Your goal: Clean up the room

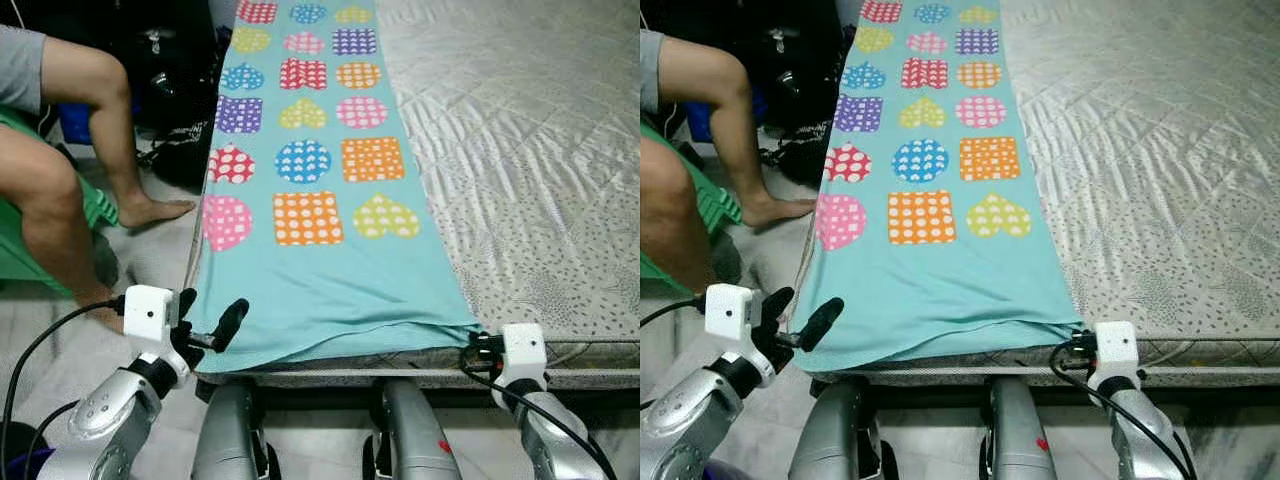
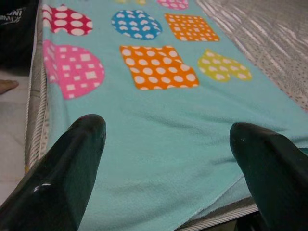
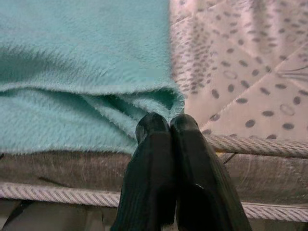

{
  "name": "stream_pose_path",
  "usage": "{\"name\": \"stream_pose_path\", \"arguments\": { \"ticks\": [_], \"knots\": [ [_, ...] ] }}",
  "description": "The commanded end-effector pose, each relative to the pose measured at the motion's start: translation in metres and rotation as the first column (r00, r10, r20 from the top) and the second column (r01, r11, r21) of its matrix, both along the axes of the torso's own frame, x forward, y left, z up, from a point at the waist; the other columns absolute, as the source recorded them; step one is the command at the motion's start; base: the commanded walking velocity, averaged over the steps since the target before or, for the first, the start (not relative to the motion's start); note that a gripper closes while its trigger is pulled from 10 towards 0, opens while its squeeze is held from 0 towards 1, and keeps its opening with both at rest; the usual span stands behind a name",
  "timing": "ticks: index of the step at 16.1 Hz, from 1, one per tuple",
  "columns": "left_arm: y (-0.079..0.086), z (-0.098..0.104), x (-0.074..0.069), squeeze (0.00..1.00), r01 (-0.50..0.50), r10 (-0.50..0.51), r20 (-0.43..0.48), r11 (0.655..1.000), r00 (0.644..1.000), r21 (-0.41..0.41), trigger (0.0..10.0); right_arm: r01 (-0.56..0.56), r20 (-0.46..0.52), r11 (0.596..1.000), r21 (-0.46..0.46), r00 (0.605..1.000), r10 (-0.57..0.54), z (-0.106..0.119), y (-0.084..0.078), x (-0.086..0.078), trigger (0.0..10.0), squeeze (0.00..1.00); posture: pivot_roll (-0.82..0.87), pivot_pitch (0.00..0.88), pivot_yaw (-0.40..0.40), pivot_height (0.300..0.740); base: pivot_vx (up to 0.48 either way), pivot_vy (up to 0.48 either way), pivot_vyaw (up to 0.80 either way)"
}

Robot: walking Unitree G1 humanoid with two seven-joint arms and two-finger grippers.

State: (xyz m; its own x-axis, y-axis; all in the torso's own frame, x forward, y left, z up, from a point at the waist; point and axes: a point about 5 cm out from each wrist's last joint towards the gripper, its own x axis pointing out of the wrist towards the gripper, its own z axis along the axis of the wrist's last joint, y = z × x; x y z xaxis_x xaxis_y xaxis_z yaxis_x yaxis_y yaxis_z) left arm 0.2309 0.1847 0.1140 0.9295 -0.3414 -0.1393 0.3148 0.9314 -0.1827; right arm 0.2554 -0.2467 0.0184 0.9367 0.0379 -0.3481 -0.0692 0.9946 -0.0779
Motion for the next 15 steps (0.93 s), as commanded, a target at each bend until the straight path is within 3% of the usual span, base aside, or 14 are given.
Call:
{"name": "stream_pose_path", "arguments": {
  "ticks": [1, 3, 5, 7, 9, 11, 13, 14, 15],
  "knots": [
    [0.004, -0.005, -0.002, 0.00, -0.009, 0.009, -0.031, 1.000, 0.999, 0.009, 10.0, -0.005, -0.051, 1.000, -0.020, 0.999, 0.004, -0.007, -0.002, -0.006, 10.0, 1.00, 0.07, 0.173, 0.046, 0.587, 0.000, 0.000, 0.00],
    [0.003, -0.006, -0.002, 0.00, -0.007, 0.007, -0.035, 1.000, 0.999, 0.007, 10.0, -0.028, -0.112, 0.988, -0.152, 0.994, 0.011, -0.009, -0.006, -0.005, 10.0, 1.00, 0.07, 0.173, 0.042, 0.587, 0.000, 0.000, 0.00],
    [0.004, -0.006, -0.004, 0.00, -0.009, 0.010, -0.038, 1.000, 0.999, 0.005, 10.0, 0.020, -0.149, 0.966, -0.257, 0.987, -0.060, -0.005, -0.021, -0.002, 10.0, 1.00, 0.06, 0.173, 0.039, 0.587, 0.000, 0.000, 0.00],
    [0.004, -0.007, -0.004, 0.00, -0.012, 0.012, -0.039, 1.000, 0.999, 0.003, 10.0, 0.053, -0.102, 0.969, -0.241, 0.992, -0.080, 0.007, -0.023, 0.005, 10.0, 1.00, 0.06, 0.173, 0.036, 0.587, 0.000, 0.000, 0.00],
    [0.004, -0.006, -0.003, 0.00, -0.014, 0.014, -0.035, 1.000, 0.999, -0.001, 10.0, 0.007, -0.015, 0.990, -0.140, 1.000, -0.009, 0.027, -0.007, 0.009, 10.0, 1.00, 0.06, 0.173, 0.036, 0.587, 0.000, 0.000, 0.00],
    [0.004, -0.006, -0.003, 0.00, -0.014, 0.013, -0.035, 1.000, 0.999, -0.007, 10.0, -0.058, 0.016, 0.997, -0.055, 0.998, 0.059, 0.037, 0.002, 0.002, 10.0, 1.00, 0.04, 0.175, 0.034, 0.587, 0.000, 0.000, 0.00],
    [0.003, -0.007, -0.002, 0.00, -0.010, 0.009, -0.040, 1.000, 0.999, -0.026, 10.0, -0.077, -0.010, 0.990, 0.115, 0.997, 0.079, 0.040, 0.001, -0.011, 10.0, 1.00, 0.03, 0.177, 0.038, 0.587, 0.000, 0.000, 0.00],
    [0.003, -0.007, -0.002, 0.00, -0.009, 0.008, -0.041, 1.000, 0.999, -0.029, 10.0, -0.075, -0.015, 0.988, 0.137, 0.997, 0.077, 0.039, 0.000, -0.013, 10.0, 1.00, 0.03, 0.177, 0.039, 0.587, 0.000, 0.000, 0.00],
    [0.002, -0.007, -0.001, 0.00, -0.004, 0.003, -0.043, 0.999, 0.999, -0.039, 10.0, -0.094, -0.071, 0.956, 0.278, 0.991, 0.118, 0.037, 0.007, -0.019, 10.0, 1.00, 0.02, 0.178, 0.040, 0.587, 0.000, 0.000, 0.00]
  ]
}}
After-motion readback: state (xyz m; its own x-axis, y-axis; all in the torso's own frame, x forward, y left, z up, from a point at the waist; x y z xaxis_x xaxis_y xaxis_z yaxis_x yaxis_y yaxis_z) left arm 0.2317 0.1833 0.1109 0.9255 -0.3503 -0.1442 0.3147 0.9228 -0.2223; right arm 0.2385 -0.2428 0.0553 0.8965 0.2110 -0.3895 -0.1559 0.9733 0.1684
